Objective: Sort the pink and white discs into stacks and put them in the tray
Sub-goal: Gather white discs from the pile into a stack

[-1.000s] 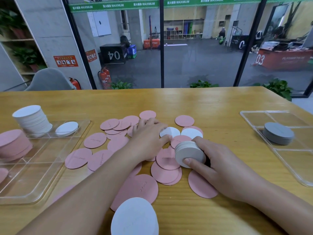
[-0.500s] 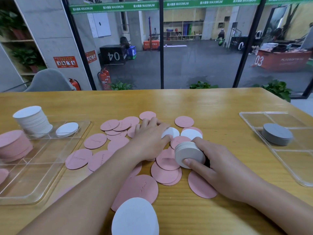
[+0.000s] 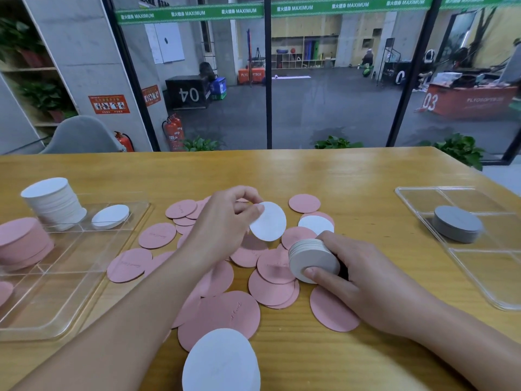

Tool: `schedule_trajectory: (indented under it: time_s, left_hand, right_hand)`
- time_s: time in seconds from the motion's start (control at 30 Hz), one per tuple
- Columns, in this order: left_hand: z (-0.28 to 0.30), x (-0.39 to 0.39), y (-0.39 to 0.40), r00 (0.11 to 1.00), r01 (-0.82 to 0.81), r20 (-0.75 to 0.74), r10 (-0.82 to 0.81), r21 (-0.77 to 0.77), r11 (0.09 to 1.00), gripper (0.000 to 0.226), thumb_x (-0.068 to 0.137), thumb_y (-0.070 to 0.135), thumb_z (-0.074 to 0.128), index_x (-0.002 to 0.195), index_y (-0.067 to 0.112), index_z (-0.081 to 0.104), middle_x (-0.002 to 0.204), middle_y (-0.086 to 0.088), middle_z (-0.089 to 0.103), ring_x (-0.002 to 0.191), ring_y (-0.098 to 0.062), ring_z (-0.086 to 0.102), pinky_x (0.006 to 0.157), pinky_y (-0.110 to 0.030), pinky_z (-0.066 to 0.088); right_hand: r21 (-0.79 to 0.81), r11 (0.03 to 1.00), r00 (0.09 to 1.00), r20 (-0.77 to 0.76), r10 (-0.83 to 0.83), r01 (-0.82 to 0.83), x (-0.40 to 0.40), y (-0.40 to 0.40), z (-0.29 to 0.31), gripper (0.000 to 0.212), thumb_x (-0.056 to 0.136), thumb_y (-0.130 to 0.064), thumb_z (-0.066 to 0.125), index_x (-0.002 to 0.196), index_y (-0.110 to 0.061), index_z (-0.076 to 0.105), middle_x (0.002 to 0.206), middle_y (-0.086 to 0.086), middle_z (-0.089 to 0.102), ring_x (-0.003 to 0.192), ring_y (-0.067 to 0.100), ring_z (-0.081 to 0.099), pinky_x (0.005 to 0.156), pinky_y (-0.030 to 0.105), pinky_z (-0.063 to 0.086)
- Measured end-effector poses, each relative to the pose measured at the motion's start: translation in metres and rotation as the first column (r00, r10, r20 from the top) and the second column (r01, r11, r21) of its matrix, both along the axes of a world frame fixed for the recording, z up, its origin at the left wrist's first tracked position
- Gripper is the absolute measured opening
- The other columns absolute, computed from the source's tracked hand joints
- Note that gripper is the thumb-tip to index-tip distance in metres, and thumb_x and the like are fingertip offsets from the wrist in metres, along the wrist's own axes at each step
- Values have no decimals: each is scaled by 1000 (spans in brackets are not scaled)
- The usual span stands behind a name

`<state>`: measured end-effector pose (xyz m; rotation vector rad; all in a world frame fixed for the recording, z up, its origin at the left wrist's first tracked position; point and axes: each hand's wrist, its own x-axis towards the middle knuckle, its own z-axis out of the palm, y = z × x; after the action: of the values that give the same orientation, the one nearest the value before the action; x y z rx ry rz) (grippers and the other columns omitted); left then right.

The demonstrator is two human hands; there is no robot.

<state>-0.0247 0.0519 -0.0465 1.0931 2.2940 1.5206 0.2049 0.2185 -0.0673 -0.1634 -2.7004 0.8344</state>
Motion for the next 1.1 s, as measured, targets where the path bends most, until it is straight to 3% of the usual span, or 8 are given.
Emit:
schedule_trajectory:
  time_s: [0.17,0.23,0.33,0.43,0.57,0.63,0.77,1.1]
  left_hand:
    - [8,8,-12,996,21,81,-22,7,1000,8,110,30,68,107,27,74,63,-2,67,60,-14,53,55,-27,42]
    - [10,9,-12,990,25,140,-30,42,999,13,110,28,67,106,19,75,71,-10,72,63,-16,65,55,-22,49]
    - [7,11,-10,961,52,266,-76,96,994,26,111,29,67,103,5,74,94,-25,77,89,-29,83,74,-35,67]
    - [3,12,-8,953,47,295,-73,93,995,30,110,30,69,103,2,76,94,-20,81,95,-31,83,90,-45,69]
    - [1,14,-7,969,94,225,-103,50,994,32,104,38,76,93,9,82,98,-6,84,98,-26,82,103,-50,62]
    - [3,16,-9,979,120,162,-121,14,993,8,97,25,85,97,17,82,100,1,84,95,-22,81,97,-45,63]
    - [7,25,-10,984,139,117,-138,-4,990,25,94,9,86,113,25,82,107,10,83,89,-7,80,82,-25,62]
    - [7,24,-7,934,353,61,-351,-30,935,4,101,12,79,101,16,80,101,-1,82,98,-22,76,93,-43,60]
  right_hand:
    - [6,1000,999,35,-13,12,5,7,3,28,103,-51,65,92,-27,55,86,-10,60,76,17,53,64,31,42]
    - [-14,1000,998,51,-22,23,6,12,4,28,103,-51,65,96,-25,58,86,-9,61,74,16,53,64,33,44]
    - [-22,999,996,77,-36,38,8,18,6,27,103,-51,65,102,-25,62,88,-8,65,76,18,56,69,43,50]
    - [-30,999,996,84,-40,43,9,20,6,26,103,-51,66,104,-25,64,89,-7,67,77,18,59,71,47,52]
    - [-18,999,995,91,-42,44,10,20,8,25,103,-50,66,104,-25,64,88,-8,67,79,18,59,71,46,53]
    - [-27,999,994,96,-44,47,10,20,9,26,103,-50,66,105,-25,64,89,-8,68,79,18,60,71,48,53]
    - [-40,998,994,102,-40,44,9,20,9,25,103,-50,66,105,-26,64,89,-7,68,78,18,61,71,48,54]
    - [3,1000,998,61,-22,22,7,20,6,17,102,-49,66,110,-34,64,94,-15,68,85,13,61,72,34,51]
